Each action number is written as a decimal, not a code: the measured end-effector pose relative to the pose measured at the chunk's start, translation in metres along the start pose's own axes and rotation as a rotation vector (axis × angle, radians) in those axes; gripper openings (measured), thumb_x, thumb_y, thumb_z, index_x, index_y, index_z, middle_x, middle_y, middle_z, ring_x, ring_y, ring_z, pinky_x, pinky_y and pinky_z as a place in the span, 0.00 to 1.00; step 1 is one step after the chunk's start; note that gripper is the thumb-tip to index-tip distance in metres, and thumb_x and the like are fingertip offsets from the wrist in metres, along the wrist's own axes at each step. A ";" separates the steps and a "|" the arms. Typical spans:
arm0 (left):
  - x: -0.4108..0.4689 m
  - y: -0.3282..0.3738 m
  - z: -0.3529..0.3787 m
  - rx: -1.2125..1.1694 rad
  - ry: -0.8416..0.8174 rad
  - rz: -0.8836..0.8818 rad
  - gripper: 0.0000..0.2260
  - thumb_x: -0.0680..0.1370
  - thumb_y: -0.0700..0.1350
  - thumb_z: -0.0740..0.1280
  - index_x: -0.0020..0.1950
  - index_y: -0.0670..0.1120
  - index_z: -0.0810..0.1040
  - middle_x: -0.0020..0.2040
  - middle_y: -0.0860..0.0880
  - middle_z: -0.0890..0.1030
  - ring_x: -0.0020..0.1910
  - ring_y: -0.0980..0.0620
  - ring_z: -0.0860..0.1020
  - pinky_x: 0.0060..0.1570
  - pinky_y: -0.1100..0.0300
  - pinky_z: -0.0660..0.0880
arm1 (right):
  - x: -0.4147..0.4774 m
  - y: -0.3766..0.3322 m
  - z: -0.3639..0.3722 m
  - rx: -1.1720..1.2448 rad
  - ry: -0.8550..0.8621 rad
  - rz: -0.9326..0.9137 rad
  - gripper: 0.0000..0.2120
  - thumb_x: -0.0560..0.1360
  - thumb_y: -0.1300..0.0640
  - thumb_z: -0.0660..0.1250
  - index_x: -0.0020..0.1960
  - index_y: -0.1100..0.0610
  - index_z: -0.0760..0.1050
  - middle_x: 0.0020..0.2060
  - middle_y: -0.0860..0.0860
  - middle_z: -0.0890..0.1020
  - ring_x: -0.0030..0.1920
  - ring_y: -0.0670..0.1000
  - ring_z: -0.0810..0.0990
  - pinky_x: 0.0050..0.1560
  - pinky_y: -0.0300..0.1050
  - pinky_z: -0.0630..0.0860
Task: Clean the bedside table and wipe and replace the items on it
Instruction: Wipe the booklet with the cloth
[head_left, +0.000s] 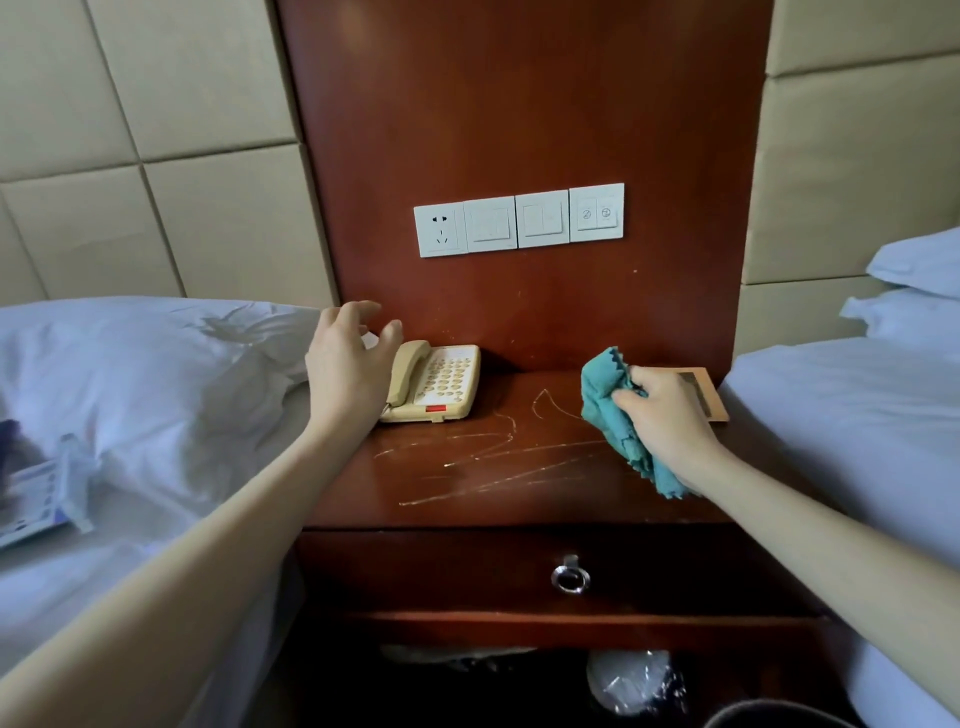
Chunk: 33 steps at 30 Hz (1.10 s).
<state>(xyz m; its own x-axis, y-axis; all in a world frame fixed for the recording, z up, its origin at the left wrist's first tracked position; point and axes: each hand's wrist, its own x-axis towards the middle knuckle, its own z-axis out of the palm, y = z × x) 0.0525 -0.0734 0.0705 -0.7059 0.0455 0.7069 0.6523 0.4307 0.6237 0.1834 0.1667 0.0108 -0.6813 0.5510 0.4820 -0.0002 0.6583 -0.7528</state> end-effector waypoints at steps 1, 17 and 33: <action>-0.001 -0.001 -0.001 0.001 -0.005 -0.003 0.15 0.77 0.49 0.64 0.60 0.44 0.77 0.59 0.46 0.76 0.57 0.50 0.75 0.61 0.47 0.71 | -0.001 0.000 0.002 -0.001 0.000 -0.001 0.09 0.77 0.64 0.60 0.40 0.63 0.77 0.36 0.58 0.80 0.35 0.54 0.74 0.34 0.45 0.66; -0.014 -0.015 0.003 -0.022 0.025 0.066 0.04 0.77 0.41 0.64 0.46 0.43 0.78 0.51 0.47 0.77 0.47 0.56 0.74 0.47 0.62 0.67 | -0.006 0.001 0.004 -0.048 0.019 -0.003 0.09 0.77 0.63 0.60 0.43 0.63 0.78 0.38 0.60 0.82 0.36 0.60 0.78 0.35 0.45 0.68; -0.029 -0.027 0.032 0.009 -0.136 0.058 0.13 0.78 0.47 0.64 0.60 0.45 0.77 0.57 0.47 0.80 0.54 0.50 0.78 0.55 0.53 0.74 | 0.001 0.012 0.001 -0.081 0.054 -0.020 0.09 0.77 0.63 0.60 0.43 0.65 0.76 0.35 0.58 0.80 0.35 0.52 0.73 0.32 0.42 0.65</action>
<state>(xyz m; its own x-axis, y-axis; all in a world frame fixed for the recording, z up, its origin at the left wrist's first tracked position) 0.0466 -0.0574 0.0223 -0.6984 0.1921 0.6894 0.6909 0.4321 0.5796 0.1815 0.1744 0.0021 -0.6416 0.5625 0.5215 0.0473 0.7076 -0.7050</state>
